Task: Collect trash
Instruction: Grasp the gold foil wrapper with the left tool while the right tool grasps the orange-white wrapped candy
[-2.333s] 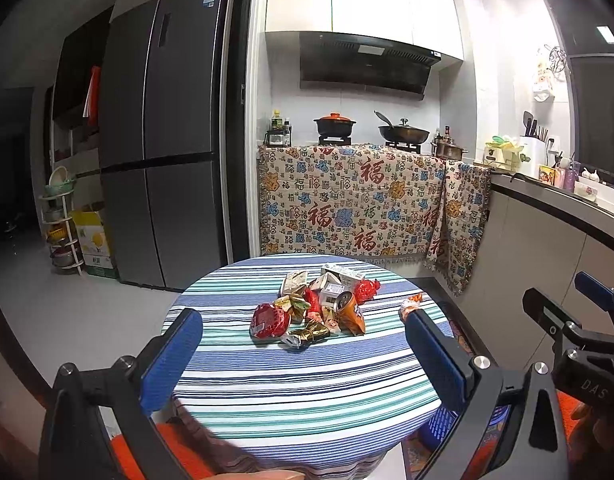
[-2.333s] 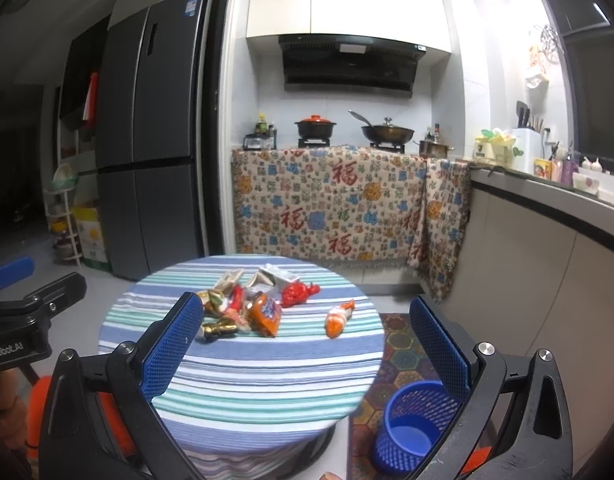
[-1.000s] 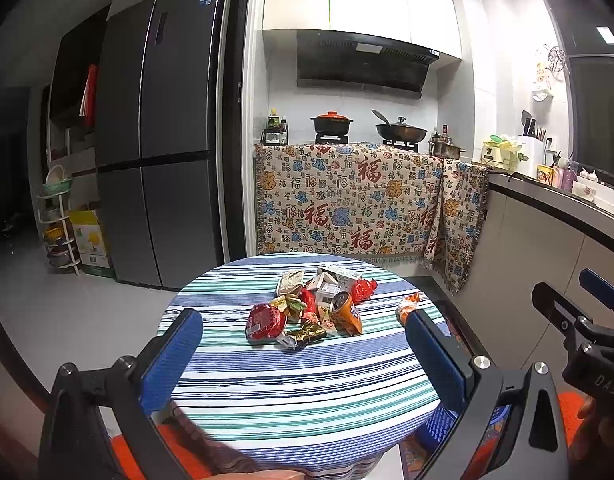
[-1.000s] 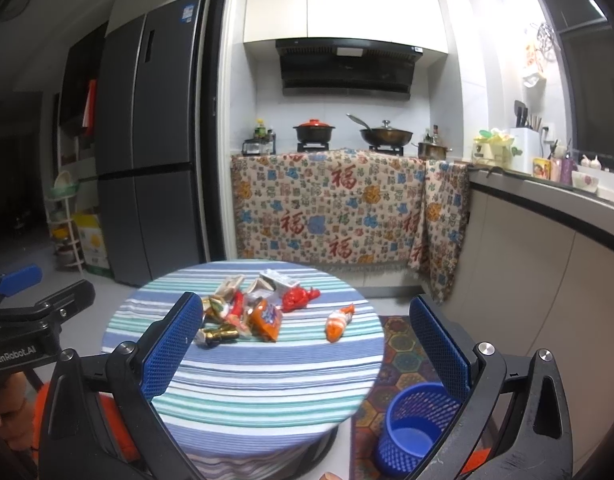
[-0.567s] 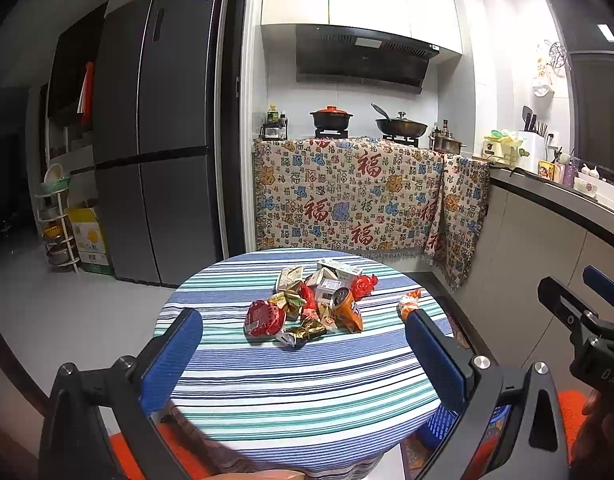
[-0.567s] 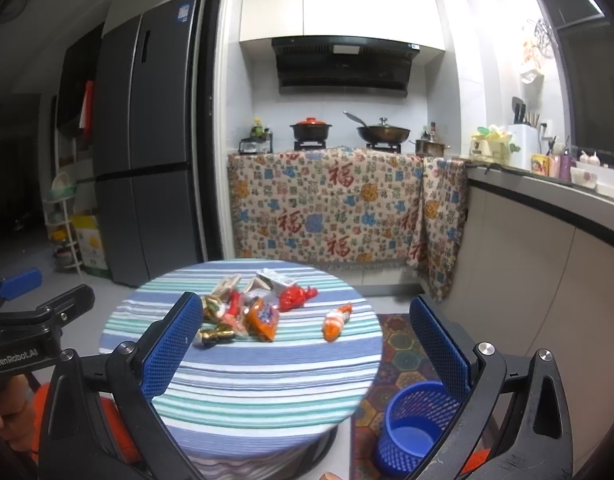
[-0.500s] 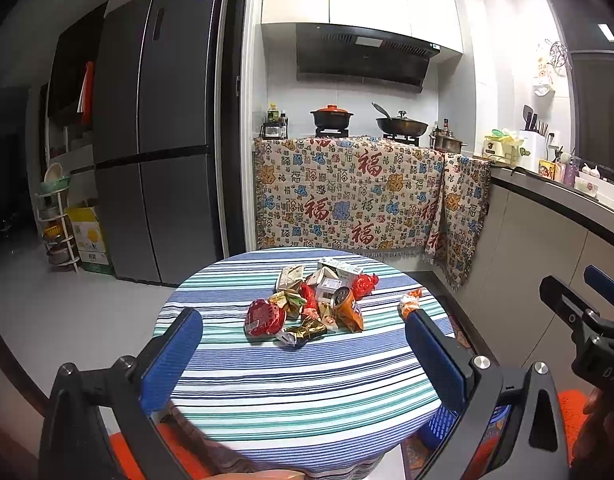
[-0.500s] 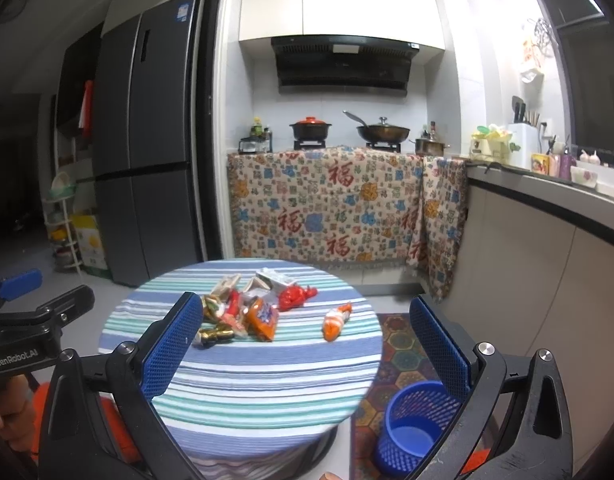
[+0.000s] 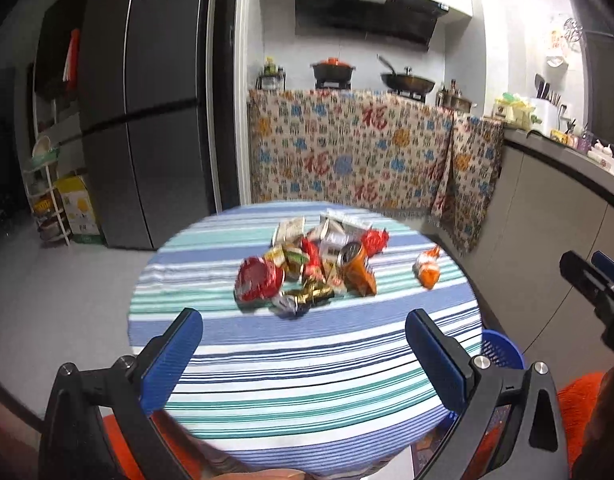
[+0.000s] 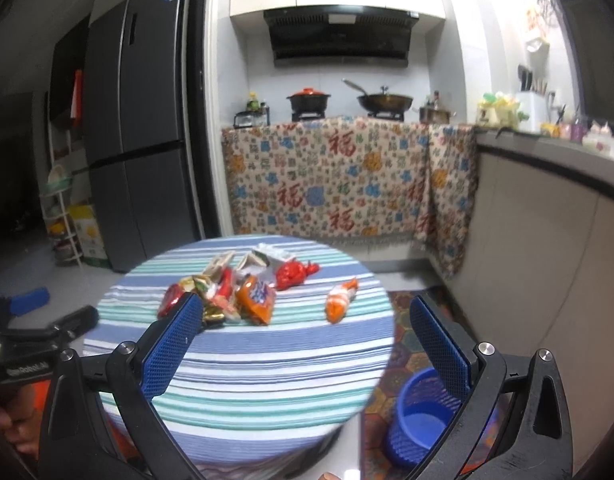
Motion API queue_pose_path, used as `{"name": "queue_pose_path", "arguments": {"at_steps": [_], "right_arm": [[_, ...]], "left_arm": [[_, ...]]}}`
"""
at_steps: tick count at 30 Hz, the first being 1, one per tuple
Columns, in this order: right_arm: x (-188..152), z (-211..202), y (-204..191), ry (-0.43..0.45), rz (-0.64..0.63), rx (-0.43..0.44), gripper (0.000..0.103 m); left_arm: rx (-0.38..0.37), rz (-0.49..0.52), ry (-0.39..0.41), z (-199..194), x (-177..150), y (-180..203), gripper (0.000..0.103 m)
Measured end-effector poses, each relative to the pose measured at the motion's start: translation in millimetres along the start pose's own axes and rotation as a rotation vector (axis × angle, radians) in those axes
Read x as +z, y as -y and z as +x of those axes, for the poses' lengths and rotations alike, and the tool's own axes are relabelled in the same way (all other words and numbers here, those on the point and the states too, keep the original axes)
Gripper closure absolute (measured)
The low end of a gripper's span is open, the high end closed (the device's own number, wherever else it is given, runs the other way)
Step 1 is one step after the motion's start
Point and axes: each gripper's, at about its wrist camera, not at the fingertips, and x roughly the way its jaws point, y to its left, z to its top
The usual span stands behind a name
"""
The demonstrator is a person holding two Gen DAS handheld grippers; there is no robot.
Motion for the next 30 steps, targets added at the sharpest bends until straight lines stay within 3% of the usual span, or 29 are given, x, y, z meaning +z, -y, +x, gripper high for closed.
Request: {"name": "queue_pose_path", "arguments": {"at_steps": [8,12,17,21,30], "right_arm": [[-36.9,64.1,11.0,-0.106,0.023,0.010,0.000],[-52.5,102.7,15.4,-0.195,0.038,0.019,0.000],[-77.6,153.4,23.5,-0.331,0.032,0.039,0.000],[-93.2,186.7,31.8,-0.429,0.058,0.054,0.000],[-105.2,226.1,28.9,-0.528,0.024,0.067,0.000]], "left_arm": [[0.023,0.030,-0.155,75.4,-30.0,-1.3,0.000],[-0.024,0.012,-0.238,110.3,-38.5,-8.1,0.000],[-0.082,0.049,-0.278,152.5,-37.1,-15.8,0.000],[-0.073,0.078,-0.328,191.5,-42.1,-23.2,0.000],[-0.059,0.097,-0.383,237.7,-42.1,-31.3,0.000]]}}
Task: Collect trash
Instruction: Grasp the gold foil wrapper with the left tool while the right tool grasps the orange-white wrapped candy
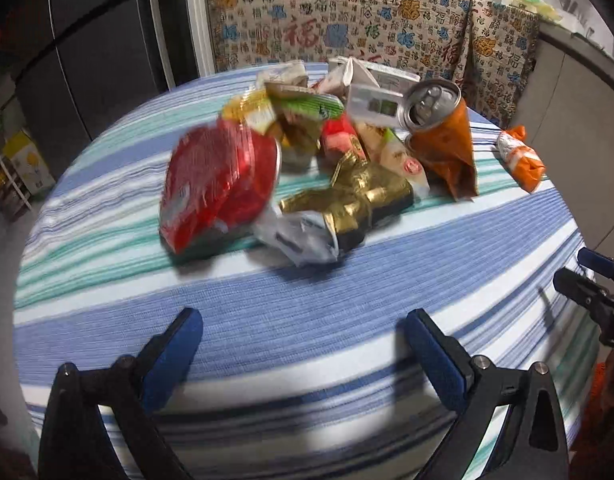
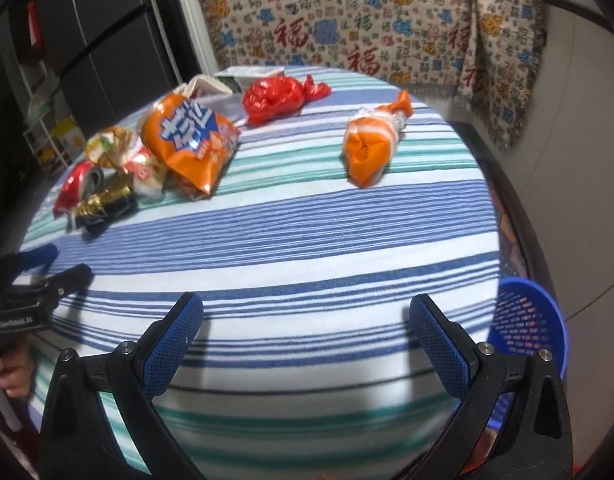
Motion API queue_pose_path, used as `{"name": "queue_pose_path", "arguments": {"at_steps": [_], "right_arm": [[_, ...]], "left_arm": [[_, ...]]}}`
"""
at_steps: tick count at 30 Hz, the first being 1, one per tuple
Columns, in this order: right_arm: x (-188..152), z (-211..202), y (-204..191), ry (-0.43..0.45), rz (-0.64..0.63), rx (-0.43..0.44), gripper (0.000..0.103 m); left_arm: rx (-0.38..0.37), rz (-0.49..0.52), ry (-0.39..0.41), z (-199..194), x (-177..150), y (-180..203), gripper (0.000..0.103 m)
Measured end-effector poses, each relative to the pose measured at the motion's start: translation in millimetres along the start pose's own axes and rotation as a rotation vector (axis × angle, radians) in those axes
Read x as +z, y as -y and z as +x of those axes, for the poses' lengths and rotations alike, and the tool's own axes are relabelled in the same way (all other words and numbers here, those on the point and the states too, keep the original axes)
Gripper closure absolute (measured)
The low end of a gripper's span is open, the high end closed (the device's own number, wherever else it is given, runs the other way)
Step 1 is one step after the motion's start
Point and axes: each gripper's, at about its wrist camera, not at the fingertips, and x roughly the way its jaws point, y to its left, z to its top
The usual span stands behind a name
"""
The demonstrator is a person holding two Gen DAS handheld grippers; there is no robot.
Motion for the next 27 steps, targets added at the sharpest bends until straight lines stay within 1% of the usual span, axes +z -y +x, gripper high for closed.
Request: {"name": "queue_pose_path", "arguments": {"at_steps": [3,5,6,9,11,14,17,19,21,23,24,27], "right_arm": [[3.4,8.5,-3.3,-0.002,-0.033,-0.013,0.000],[4.3,12.4,-6.8,-0.012,-0.072,-0.036,0.000],[4.1,15.4,-9.5,-0.020,-0.108,-0.060,0.000],[8.7,18.8,-7.8,-0.029,-0.120,-0.048,0.000],[13.3,22.3,-7.1,-0.041,-0.136,-0.037,0.000],[14.4,22.9,-4.6,-0.048,-0.166,-0.010,0.000],[11.4,21.4,-4.2,-0.027,-0.167,-0.007,0.000],[12.9,22.7,-5.2,-0.029,-0.163,-0.011,0.000],[13.8,23.3,-5.8,-0.038,-0.166,-0.010,0.000],[14.3,23.4,-4.9,-0.044,-0.173,-0.004,0.000],[14.2,22.9,-4.2,-0.049,-0.175,-0.002,0.000],[13.2,20.9,0.3,-0.064,-0.172,-0.001,0.000]], "left_arm": [[-0.001,0.012,-0.005,4.2,5.1,-0.5,0.000],[0.002,0.011,-0.007,5.6,7.4,-1.4,0.000],[0.003,0.012,-0.006,5.9,8.1,-1.3,0.000],[-0.002,0.024,-0.011,5.7,9.5,-2.1,0.000],[-0.020,0.052,-0.022,7.1,12.7,-1.4,0.000],[-0.077,0.107,-0.049,8.7,24.7,-8.3,0.000],[-0.124,0.129,-0.016,3.5,38.6,-14.7,0.000],[-0.146,0.151,0.000,6.3,46.9,-14.1,0.000],[-0.171,0.175,0.015,9.4,49.8,-9.8,0.000],[-0.208,0.211,0.011,11.8,48.5,0.7,0.001],[-0.243,0.231,0.004,10.9,46.5,5.5,0.001],[-0.380,0.306,-0.013,-0.1,33.8,22.7,0.001]]}}
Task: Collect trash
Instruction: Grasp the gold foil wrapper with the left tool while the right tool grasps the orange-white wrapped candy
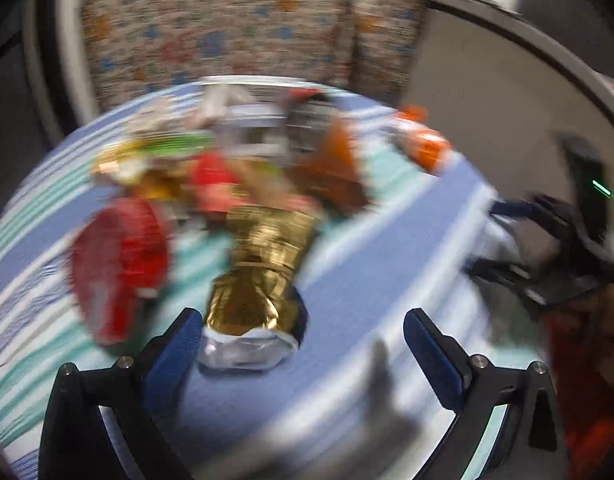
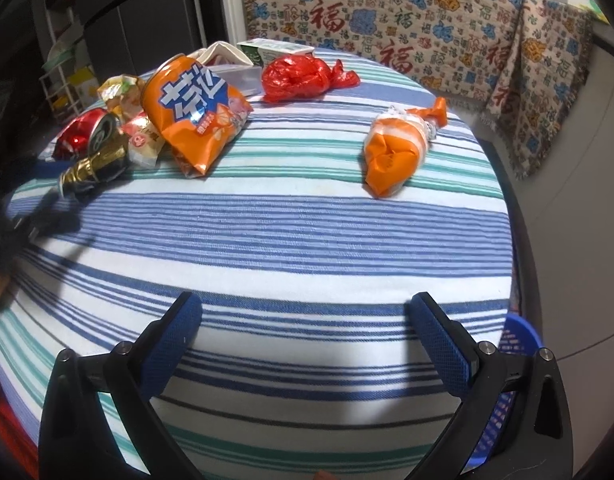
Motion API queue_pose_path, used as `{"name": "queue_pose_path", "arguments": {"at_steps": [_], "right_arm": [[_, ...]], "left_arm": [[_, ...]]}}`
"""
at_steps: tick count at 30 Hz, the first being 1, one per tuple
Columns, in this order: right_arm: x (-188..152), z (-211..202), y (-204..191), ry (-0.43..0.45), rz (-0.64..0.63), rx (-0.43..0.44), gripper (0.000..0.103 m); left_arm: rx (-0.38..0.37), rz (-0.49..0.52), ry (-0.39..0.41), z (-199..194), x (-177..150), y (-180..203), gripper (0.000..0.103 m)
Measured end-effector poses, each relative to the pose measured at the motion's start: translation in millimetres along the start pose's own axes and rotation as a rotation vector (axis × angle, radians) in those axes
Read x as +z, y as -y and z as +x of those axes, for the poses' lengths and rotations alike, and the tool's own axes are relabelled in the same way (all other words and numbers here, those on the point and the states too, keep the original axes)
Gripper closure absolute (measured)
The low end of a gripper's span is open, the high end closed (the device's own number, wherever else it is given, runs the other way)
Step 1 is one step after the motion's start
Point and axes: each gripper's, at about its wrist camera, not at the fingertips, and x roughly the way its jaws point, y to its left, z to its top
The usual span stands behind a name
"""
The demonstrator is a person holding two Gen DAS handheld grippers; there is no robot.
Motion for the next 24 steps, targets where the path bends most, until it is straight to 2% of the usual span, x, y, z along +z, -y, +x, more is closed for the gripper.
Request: {"name": "queue_pose_path", "arguments": {"at_steps": [1,2,4,8,10,12,16,18,20,21,23,24], "right_arm": [[-0.7,-0.9,3.2,-0.005,0.003,0.002,0.000],[-1.8,-1.8,5.0,-0.005,0.006,0.004,0.000],[-2.8,-2.9,12.1,-0.011,0.020,0.001,0.000],[-3.6,-8.6,30.3,-0.002,0.118,0.028,0.001],[0.4,-17.0,50.8,0.029,0.230,0.068,0.001],[8.4,-24.3,66.2,0.064,0.287,0.059,0.001],[44.6,-21.9,94.4,0.066,0.375,0.071,0.008],[68.7,-3.6,99.7,0.000,0.364,0.092,0.014],[87.6,17.8,100.1,-0.066,0.347,0.105,0.019],[91.8,24.4,100.0,-0.083,0.345,0.099,0.021],[101.2,43.5,100.9,-0.131,0.344,0.083,0.043],[102.4,48.8,101.6,-0.149,0.344,0.095,0.062]], "left_arm": [[-0.039,0.036,-0.005,-2.9,-3.4,10.3,0.001],[-0.044,0.068,-0.001,-7.1,-7.5,19.4,0.001],[0.018,0.085,0.017,-12.0,-8.2,31.0,0.001],[0.118,-0.035,0.054,-16.4,4.7,26.4,0.001],[0.168,-0.031,0.049,-13.5,9.8,30.3,0.001],[0.216,-0.005,0.034,-6.6,14.7,37.0,0.002],[0.222,-0.023,-0.013,7.9,18.2,34.5,0.033],[0.228,-0.052,-0.012,7.0,17.5,32.8,0.042],[0.240,-0.077,-0.010,6.3,16.2,31.0,0.071],[0.240,-0.095,-0.012,6.0,16.5,28.8,0.072],[0.244,-0.119,0.001,0.4,15.0,27.3,0.074],[0.248,-0.125,0.007,-3.9,12.5,27.3,0.075]]}}
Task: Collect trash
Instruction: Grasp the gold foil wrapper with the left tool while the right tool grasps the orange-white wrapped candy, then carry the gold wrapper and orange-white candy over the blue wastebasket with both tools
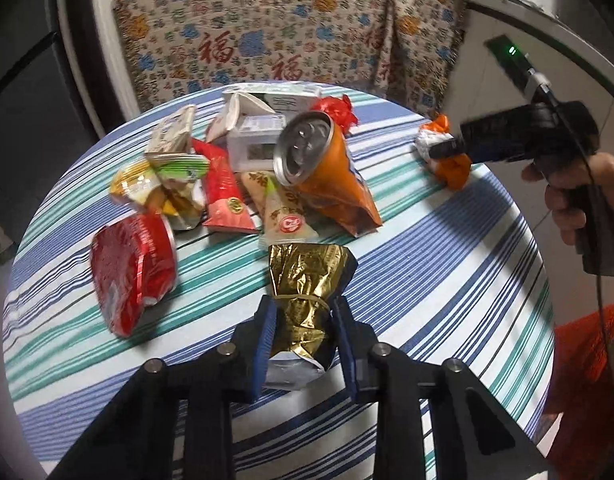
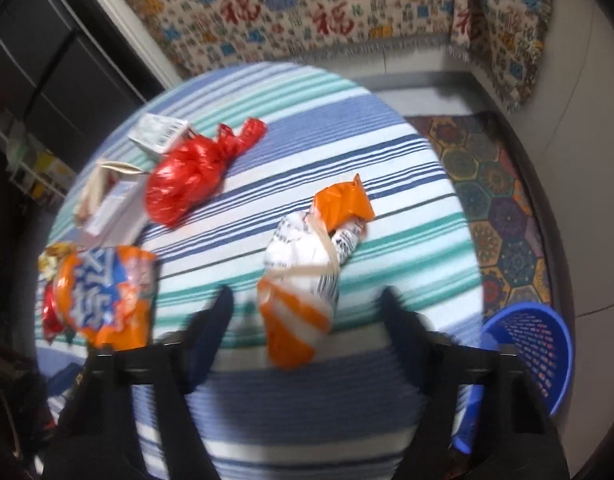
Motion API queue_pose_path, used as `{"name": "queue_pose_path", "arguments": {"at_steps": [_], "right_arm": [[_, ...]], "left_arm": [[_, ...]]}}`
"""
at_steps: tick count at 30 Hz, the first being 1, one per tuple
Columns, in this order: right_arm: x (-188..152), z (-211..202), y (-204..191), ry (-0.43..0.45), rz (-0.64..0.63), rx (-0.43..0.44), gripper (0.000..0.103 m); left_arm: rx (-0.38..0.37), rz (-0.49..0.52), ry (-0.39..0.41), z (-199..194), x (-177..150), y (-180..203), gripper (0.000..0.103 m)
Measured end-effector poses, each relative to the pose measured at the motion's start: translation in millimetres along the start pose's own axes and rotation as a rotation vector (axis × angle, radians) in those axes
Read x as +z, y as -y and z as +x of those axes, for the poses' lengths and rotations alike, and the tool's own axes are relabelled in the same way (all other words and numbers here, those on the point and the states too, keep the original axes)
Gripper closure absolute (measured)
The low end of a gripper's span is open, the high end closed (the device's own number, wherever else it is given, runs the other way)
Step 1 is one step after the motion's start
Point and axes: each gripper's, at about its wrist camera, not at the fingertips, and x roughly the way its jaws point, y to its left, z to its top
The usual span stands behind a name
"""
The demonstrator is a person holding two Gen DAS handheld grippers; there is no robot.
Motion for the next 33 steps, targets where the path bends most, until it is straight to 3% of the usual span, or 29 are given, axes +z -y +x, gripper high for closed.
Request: {"name": "queue_pose_path", "arguments": {"at_steps": [9,18,21,24,26,29,31,33], "right_arm": [[-32.5,-47.7,9.3,0.066,-0.106,0.035,0.063],[-88.7,-83.4,24.7,0.133,-0.206,0.072,0.063],[-99.8,-76.0,24.5,0.127,-0.222,0.103,0.063],[-109.1,-62.9,14.2,0.085,-0.256,0.155,0.062],[-115.3,-53.5,4.3,0.058,-0.312,0.172,0.060],[-116.5,-45.5,-2.0,0.057,-0.329,0.171,0.055],[-113.6,-46.4,-1.3,0.066,-0.311,0.174,0.041],[-111.3,-52.1,-2.1,0.086,-0.310,0.166,0.039]], "left_arm": [[-0.072,-0.103,0.059,-32.1,-12.0,0.7,0.081],[-0.035,-0.107,0.059,-29.4,-20.6,42.7,0.081],[0.021,-0.072,0.042,-18.7,-24.6,53.6,0.077],[0.047,-0.033,0.034,-13.4,-26.1,61.4,0.065],[0.064,-0.020,0.027,-10.4,-25.9,64.2,0.056],[0.080,-0.029,0.017,-7.0,-25.6,63.3,0.056],[0.072,-0.045,0.013,-7.3,-25.6,61.2,0.056],[0.068,-0.059,0.013,-7.7,-25.8,58.6,0.057]]}}
